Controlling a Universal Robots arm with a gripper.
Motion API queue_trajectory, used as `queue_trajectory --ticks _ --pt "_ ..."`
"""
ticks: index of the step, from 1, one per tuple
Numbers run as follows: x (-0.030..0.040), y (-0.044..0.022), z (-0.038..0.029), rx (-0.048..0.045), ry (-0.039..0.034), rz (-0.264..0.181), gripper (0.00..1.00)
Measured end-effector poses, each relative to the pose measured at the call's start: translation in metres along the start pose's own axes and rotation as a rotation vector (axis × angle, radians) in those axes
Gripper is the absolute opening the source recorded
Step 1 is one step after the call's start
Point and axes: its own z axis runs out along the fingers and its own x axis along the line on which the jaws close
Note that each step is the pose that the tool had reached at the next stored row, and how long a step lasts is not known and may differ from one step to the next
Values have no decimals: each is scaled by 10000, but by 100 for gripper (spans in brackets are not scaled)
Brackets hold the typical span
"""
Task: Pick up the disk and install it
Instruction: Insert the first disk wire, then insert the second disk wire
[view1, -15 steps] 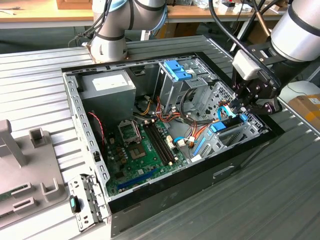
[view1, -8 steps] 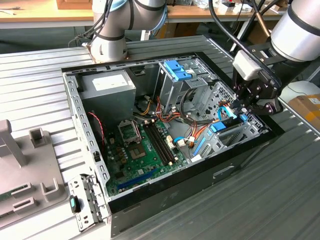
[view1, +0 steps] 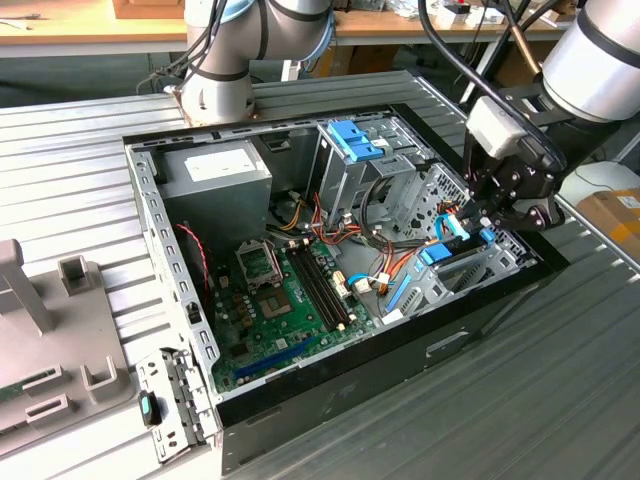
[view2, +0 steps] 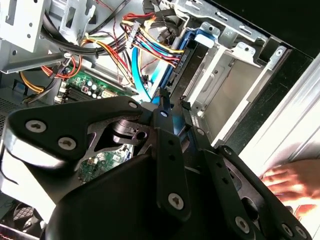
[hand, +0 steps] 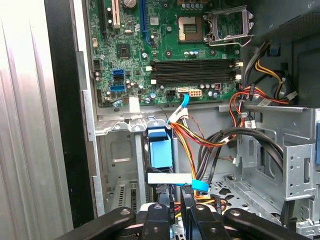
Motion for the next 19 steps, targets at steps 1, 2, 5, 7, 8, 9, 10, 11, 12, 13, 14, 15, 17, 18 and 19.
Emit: queue_trajectory --ticks 1,2,5,7,8,9,10,11,12,13,14,15,17,18,19 --pt "0 -1 0 -7 0 0 24" --pt "0 -1 0 -13 1 0 24" --pt "0 -1 0 -32 3 2 24" --pt "0 -1 0 -52 5 4 24" --pt "0 -1 0 -58 5 4 24" --pt "0 -1 1 -64 6 5 24" --pt "0 -1 0 -70 6 6 24" --pt "0 -1 0 -80 7 7 24" --pt "0 -1 0 -90 8 8 24" --pt "0 -1 0 -104 11 9 24" --pt "0 -1 1 -111 10 10 24" --pt "0 -1 1 -117 11 11 24" --pt "0 -1 0 -127 12 12 24" --pt "0 -1 0 -159 15 15 24" --pt "0 -1 1 -210 21 21 24"
